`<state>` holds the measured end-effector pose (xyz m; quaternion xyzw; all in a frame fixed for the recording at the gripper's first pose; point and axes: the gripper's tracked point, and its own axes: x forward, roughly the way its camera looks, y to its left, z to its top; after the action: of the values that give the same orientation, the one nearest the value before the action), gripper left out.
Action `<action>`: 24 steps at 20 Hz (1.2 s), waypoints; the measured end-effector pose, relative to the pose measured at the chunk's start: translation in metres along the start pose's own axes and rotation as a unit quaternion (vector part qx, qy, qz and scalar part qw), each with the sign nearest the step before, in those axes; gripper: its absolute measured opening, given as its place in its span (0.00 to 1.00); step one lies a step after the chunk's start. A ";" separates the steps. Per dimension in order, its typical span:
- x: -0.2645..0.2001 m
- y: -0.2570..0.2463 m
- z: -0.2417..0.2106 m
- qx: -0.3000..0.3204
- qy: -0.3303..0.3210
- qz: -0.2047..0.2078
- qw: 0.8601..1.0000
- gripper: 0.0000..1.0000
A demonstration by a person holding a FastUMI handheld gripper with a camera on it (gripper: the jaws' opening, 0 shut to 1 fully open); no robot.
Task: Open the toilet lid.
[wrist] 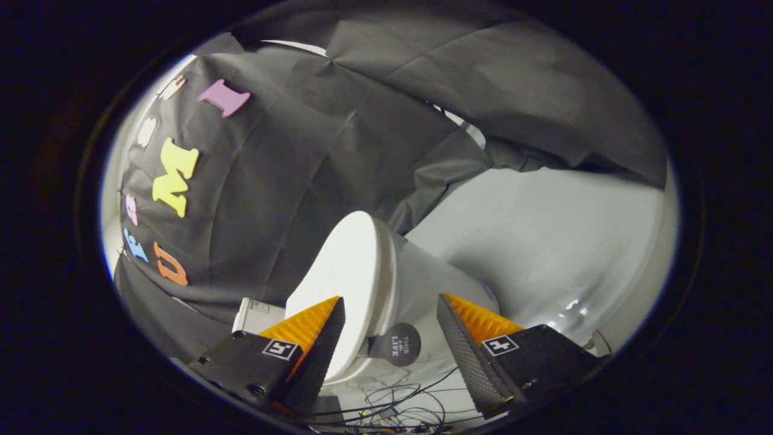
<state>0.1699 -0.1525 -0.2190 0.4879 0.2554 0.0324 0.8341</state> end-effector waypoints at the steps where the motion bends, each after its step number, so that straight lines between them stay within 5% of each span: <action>1: 0.002 0.002 -0.002 0.007 0.004 0.003 1.000 0.95; 9: 0.002 0.002 -0.022 0.061 0.067 0.060 0.994 0.74; 11: 0.003 0.005 -0.026 0.074 0.077 0.074 0.992 0.62; 14: 0.010 -0.002 -0.032 0.084 0.083 0.068 0.991 0.32; 18: 0.004 0.001 -0.030 0.135 0.093 0.096 0.982 0.16; 24: 0.006 0.004 -0.028 0.139 0.103 0.118 0.978 0.04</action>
<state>0.1635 -0.1264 -0.2292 0.6196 0.2823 0.1452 0.7178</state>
